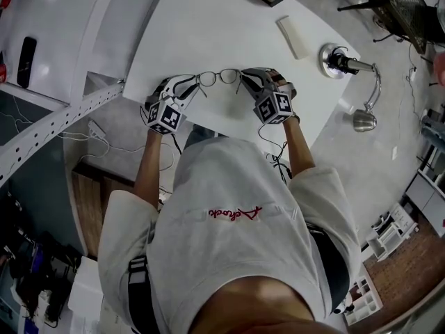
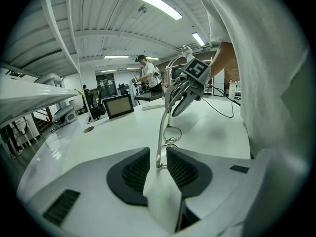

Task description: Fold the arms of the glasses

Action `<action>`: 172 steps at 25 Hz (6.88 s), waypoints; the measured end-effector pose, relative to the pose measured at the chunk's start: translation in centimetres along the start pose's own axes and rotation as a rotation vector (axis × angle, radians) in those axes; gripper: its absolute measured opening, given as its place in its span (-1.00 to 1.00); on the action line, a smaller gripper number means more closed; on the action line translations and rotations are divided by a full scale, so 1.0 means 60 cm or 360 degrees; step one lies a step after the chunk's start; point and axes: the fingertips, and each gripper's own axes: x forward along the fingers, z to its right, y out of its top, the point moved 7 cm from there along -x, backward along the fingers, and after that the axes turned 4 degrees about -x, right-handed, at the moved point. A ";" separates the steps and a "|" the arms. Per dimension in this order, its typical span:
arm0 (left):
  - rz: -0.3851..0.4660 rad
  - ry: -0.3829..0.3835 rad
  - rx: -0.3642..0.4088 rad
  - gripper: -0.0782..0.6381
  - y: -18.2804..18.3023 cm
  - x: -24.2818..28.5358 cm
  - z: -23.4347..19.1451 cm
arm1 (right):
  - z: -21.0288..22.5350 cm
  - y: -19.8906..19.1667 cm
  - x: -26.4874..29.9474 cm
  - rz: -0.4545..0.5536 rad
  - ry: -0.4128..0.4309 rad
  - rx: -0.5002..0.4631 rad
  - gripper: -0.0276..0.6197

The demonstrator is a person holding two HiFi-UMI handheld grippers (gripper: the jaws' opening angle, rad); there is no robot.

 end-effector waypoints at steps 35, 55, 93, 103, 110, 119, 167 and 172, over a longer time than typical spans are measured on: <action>-0.0305 -0.0465 0.0423 -0.63 0.026 0.105 -0.004 | 0.008 0.009 -0.005 0.0102 0.0126 0.0121 -0.76; -0.0211 -0.0445 0.0356 -0.62 0.024 0.106 -0.009 | -0.003 0.031 0.040 0.0026 0.0245 -0.0008 -0.77; 0.0278 0.0099 -0.0177 -0.61 0.066 -0.036 -0.025 | 0.003 0.052 0.027 -0.0171 0.0008 -0.0053 -0.84; 0.0321 0.0084 -0.0122 -0.70 0.073 -0.059 0.015 | -0.025 0.088 -0.013 -0.0162 -0.0085 -0.0042 -0.84; 0.0398 0.0100 -0.0182 -0.70 0.088 -0.101 0.050 | -0.047 0.129 -0.060 0.0048 -0.0272 0.0255 -0.85; 0.0647 0.0148 -0.0451 -0.70 0.091 -0.147 0.074 | -0.055 0.176 -0.135 0.0749 -0.0599 0.1051 -0.85; 0.0814 0.0290 -0.0665 -0.70 0.075 -0.205 0.495 | -0.415 0.116 -0.325 0.0900 -0.0522 0.0970 -0.86; 0.0831 0.0314 -0.0658 -0.70 0.065 -0.224 0.522 | -0.446 0.123 -0.335 0.0906 -0.0535 0.0959 -0.86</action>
